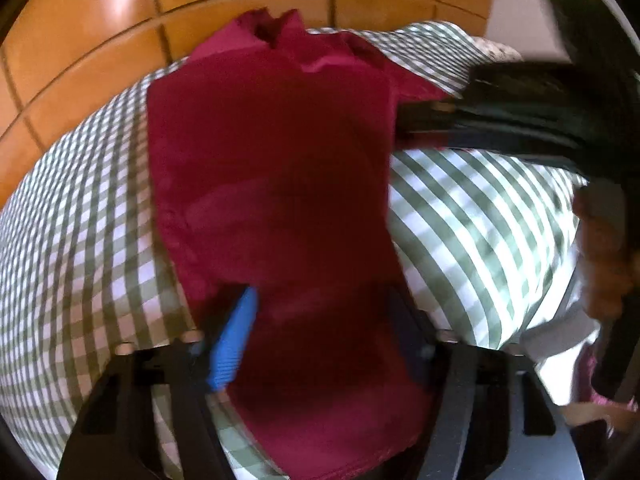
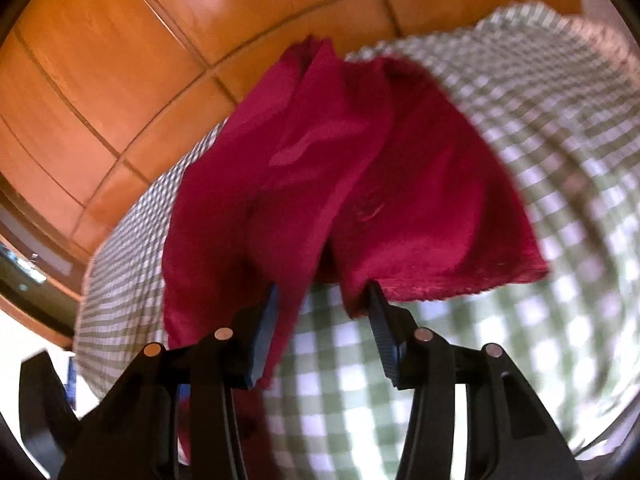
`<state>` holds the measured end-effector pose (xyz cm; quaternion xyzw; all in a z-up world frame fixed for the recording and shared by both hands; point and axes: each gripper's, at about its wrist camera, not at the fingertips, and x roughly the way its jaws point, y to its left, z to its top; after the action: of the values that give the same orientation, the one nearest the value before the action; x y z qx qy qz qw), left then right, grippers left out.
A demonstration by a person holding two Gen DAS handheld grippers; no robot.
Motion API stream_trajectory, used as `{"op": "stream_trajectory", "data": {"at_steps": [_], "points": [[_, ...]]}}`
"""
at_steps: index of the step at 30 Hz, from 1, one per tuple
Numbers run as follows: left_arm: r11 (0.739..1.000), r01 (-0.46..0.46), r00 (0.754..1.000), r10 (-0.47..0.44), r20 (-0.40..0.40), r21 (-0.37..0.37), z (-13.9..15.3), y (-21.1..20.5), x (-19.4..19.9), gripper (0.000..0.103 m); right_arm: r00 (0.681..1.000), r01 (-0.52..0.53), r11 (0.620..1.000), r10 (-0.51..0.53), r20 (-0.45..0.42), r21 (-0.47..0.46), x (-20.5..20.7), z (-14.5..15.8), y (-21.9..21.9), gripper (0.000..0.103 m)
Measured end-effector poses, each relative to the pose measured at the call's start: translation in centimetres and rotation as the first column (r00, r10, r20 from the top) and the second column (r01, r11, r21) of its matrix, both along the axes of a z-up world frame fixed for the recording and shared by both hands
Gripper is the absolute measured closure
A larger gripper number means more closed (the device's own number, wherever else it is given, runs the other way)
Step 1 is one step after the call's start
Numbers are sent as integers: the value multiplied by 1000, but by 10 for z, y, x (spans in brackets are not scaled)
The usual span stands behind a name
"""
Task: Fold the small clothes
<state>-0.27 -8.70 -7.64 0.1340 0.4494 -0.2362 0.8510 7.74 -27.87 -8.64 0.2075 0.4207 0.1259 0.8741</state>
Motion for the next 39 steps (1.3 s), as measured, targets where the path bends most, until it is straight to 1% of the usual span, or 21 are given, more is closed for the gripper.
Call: {"op": "stream_trajectory", "data": {"at_steps": [1, 2, 3, 4, 6, 7, 8, 11, 14, 16, 19, 20, 22, 23, 24, 26, 28, 32, 35, 36, 39], "points": [[1000, 9, 1000, -9, 6, -3, 0, 0, -1, 63, 1000, -13, 1000, 13, -24, 18, 6, -5, 3, 58], [1000, 20, 1000, -20, 2, -24, 1, 1, -1, 81, 999, -21, 999, 22, -36, 28, 12, -9, 6, 61], [999, 26, 1000, -26, 0, -43, 2, 2, -1, 89, 998, -31, 998, 34, -52, 48, 18, -14, 10, 66], [997, 32, 999, -32, -6, -69, 4, 7, -1, 101, 997, -39, 997, 44, -70, 72, 21, -18, 11, 67], [990, 48, 998, -51, -21, -129, 10, 16, -2, 103, 994, -49, 994, 58, -92, 96, 19, -16, 11, 66], [987, 54, 998, -58, -22, -150, 14, 21, -4, 103, 993, -54, 993, 65, -103, 104, 17, -15, 9, 63], [984, 60, 998, -63, -16, -169, 17, 26, -6, 103, 993, -52, 993, 64, -102, 108, 14, -13, 5, 53], [964, 51, 998, -56, -12, -262, 34, 47, -7, 103, 994, -76, 994, 82, -69, 81, -2, -1, -6, 53], [928, -22, 999, 7, -41, -371, 49, 73, 3, 103, 985, -143, 977, 156, -74, 156, -15, -1, -8, 53], [909, -75, 997, 61, -47, -411, 55, 90, 11, 103, 982, -155, 974, 169, -79, 164, -14, -6, 1, 54], [888, -121, 993, 107, -55, -443, 62, 107, 19, 103, 980, -145, 969, 169, -107, 202, 1, -19, 17, 56], [884, -131, 991, 121, -52, -449, 66, 111, 20, 103, 981, -141, 971, 164, -106, 195, 5, -21, 21, 58], [873, -154, 988, 149, -48, -463, 72, 122, 25, 103, 981, -148, 974, 167, -101, 169, 14, -22, 34, 69], [867, -169, 985, 167, -46, -469, 75, 128, 27, 103, 979, -164, 975, 180, -101, 149, 16, -20, 38, 82], [860, -186, 981, 188, -45, -475, 78, 135, 29, 103, 977, -181, 977, 192, -92, 115, 16, -16, 43, 90], [836, -233, 969, 241, -48, -496, 83, 154, 37, 103, 974, -222, 974, 224, -39, 44, 11, 2, 49, 94], [804, -287, 952, 302, -58, -521, 89, 178, 46, 103, 970, -243, 970, 243, 9, -7, 7, 17, 47, 94], [759, -370, 914, 402, -61, -536, 98, 216, 66, 103, 964, -220, 968, 235, 125, -121, -7, 56, 25, 95], [721, -434, 877, 476, -69, -540, 102, 244, 84, 103, 970, -115, 978, 148, 195, -172, -5, 82, -10, 95], [711, -452, 865, 496, -71, -539, 102, 251, 90, 103, 972, -59, 981, 99, 213, -184, -2, 90, -31, 95], [678, -511, 822, 564, -71, -529, 105, 275, 109, 103, 971, 83, 975, -32, 238, -205, 15, 105, -78, 95]]}}
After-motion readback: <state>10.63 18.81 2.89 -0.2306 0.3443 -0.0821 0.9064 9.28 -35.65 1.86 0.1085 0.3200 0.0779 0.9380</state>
